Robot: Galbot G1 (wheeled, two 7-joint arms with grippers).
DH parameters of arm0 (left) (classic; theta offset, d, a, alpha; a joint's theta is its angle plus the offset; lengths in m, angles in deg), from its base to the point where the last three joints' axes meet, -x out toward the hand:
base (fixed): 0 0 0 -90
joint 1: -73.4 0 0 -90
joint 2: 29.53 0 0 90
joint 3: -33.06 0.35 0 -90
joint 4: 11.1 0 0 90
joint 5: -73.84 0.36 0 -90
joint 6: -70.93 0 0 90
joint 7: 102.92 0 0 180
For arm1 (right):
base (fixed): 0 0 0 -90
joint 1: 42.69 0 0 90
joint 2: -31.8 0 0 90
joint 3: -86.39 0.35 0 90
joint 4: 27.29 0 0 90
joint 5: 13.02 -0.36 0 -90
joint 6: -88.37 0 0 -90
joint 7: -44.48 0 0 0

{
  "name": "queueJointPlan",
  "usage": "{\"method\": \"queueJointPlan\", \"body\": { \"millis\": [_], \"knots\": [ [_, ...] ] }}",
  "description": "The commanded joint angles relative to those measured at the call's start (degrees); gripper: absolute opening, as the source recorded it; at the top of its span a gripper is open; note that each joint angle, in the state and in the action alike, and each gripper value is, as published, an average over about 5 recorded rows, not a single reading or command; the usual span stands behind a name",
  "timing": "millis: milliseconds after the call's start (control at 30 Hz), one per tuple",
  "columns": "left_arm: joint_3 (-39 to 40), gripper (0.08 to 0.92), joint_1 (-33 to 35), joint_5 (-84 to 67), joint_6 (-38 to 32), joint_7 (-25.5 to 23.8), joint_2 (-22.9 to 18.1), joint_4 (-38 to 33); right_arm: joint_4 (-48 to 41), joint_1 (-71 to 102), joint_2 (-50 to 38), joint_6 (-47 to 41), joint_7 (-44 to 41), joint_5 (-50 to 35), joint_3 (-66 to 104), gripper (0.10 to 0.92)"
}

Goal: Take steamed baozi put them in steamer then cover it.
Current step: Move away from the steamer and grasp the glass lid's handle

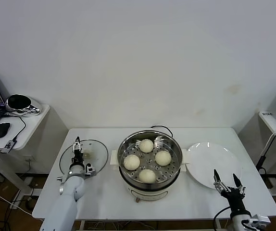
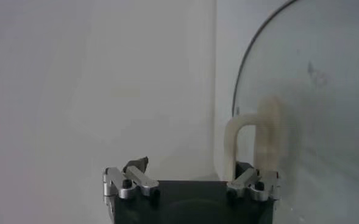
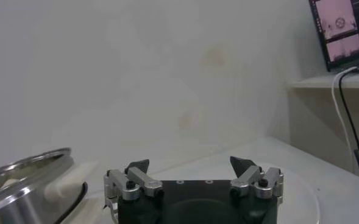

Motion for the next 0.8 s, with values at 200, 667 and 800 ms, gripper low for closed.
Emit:
{"method": "queueJointPlan", "body": {
  "millis": [200, 667, 800],
  "knots": [
    [0.29, 0.823, -2.15, -1.52, -0.18, 2.51, -0.87, 5.23, 0.38, 0.5, 0.1, 0.15, -0.04, 0.11, 0.57, 0.823],
    [0.39, 0.697, -1.4, -2.06, -1.13, 2.6, -0.13, 5.07, 1.1, 1.28, 0.12, 0.23, -0.14, 0.39, 0.89, 0.823],
    [0.44, 0.575, -0.67, -1.96, -1.52, 2.72, -0.03, 4.25, 1.36, 1.39, 0.15, 0.24, -0.13, 0.4, 0.98, 0.823]
  ]
}}
